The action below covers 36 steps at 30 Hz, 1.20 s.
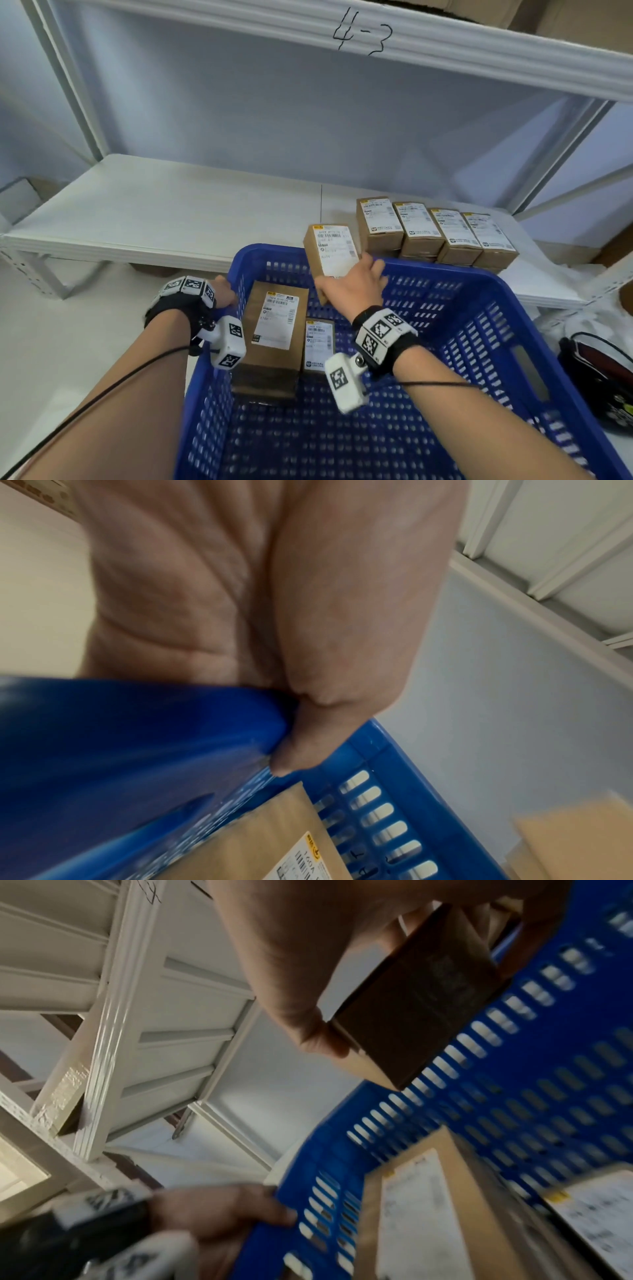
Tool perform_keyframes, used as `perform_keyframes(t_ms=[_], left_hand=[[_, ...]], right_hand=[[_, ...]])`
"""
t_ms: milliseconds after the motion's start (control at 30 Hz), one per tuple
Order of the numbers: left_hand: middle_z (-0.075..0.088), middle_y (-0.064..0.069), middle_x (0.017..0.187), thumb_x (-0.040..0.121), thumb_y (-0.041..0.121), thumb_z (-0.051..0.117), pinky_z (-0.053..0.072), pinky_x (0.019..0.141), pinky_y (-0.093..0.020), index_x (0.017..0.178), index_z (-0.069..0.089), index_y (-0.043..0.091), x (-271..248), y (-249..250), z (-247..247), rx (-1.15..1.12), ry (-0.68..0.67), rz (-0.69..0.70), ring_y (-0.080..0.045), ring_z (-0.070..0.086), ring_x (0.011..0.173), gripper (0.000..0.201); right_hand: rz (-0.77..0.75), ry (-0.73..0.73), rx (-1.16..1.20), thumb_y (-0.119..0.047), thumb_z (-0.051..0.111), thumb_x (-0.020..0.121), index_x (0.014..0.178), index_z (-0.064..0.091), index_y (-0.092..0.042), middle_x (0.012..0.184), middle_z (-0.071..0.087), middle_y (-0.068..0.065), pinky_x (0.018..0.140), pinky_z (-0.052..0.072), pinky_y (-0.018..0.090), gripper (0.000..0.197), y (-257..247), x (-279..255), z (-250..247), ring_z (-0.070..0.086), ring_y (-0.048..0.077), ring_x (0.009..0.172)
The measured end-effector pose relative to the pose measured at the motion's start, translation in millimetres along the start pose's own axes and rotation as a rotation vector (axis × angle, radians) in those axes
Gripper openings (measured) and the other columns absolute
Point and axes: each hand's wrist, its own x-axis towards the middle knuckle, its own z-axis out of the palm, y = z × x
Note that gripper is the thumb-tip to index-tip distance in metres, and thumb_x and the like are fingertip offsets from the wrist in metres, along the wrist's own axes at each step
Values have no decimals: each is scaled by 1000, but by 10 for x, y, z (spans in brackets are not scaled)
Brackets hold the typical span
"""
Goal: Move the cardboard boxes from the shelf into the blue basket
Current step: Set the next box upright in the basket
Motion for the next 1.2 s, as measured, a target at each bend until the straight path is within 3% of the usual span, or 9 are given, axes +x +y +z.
perform_keyframes(t_ms=[133, 300, 433, 567, 700, 867, 967, 1100, 1200], left_hand=[[53, -20, 134, 95, 15, 45, 43, 100, -37, 129, 48, -5, 23, -2, 16, 5, -14, 26, -34, 53, 122, 40], [59, -16, 122, 92, 16, 51, 41, 78, -32, 123, 54, -6, 50, -25, 22, 16, -21, 57, -26, 54, 95, 38], [60, -21, 124, 89, 18, 55, 44, 80, -36, 119, 57, -5, 74, -40, 19, 21, -28, 70, -28, 56, 93, 39], [61, -20, 120, 87, 19, 57, 47, 88, -38, 118, 55, -7, 158, -67, 34, 16, -38, 67, -36, 60, 110, 40], [57, -20, 126, 88, 19, 57, 43, 86, -35, 123, 48, -6, 153, -45, 40, 15, -23, 32, -35, 57, 114, 44], [56, -20, 125, 87, 23, 58, 44, 84, -35, 129, 40, -2, 219, -80, 62, -46, -31, -2, -30, 56, 97, 53], [59, -20, 122, 85, 25, 59, 48, 92, -40, 129, 39, -1, 305, -120, 79, -69, -37, -6, -33, 61, 104, 55], [61, -19, 118, 82, 25, 61, 50, 97, -46, 128, 39, 1, 390, -158, 90, -93, -62, -12, -35, 62, 104, 57], [59, -18, 121, 87, 28, 57, 48, 90, -37, 129, 37, 1, 297, -114, 56, -34, -37, -6, -27, 58, 97, 54]], right_hand=[[89, -17, -6, -46, 73, 56, 138, 24, -18, 127, 27, 4, 99, 42, 54, 100, 383, -207, 148, 32, 31, 122], [291, -142, -46, -47, 76, 58, 139, 27, -13, 133, 28, 8, 102, 41, 47, 100, 802, -202, 388, 34, 36, 125], [364, -243, -158, -46, 78, 60, 142, 23, -13, 139, 26, 10, 105, 39, 47, 104, 964, -65, 574, 31, 40, 132], [384, -364, -237, -54, 79, 55, 147, 24, -12, 146, 26, 11, 93, 43, 38, 116, 1038, 96, 810, 34, 35, 132], [375, -383, -281, -57, 77, 67, 152, 20, -8, 155, 21, 9, 108, 36, 44, 113, 1097, 212, 959, 21, 35, 142], [393, -353, -258, -60, 72, 72, 149, 26, -7, 151, 29, 9, 107, 35, 45, 104, 1185, 322, 1173, 23, 35, 139], [389, -396, -174, -51, 73, 79, 151, 23, -10, 154, 24, 12, 110, 32, 44, 98, 1197, 352, 1298, 23, 35, 142], [443, -402, -6, -22, 78, 82, 154, 8, -21, 160, 6, 14, 113, 35, 46, 101, 1147, 344, 1488, 25, 39, 144], [436, -458, -69, -20, 72, 87, 156, 0, -19, 161, 5, 15, 113, 35, 45, 99, 1044, 356, 1442, 23, 38, 145]])
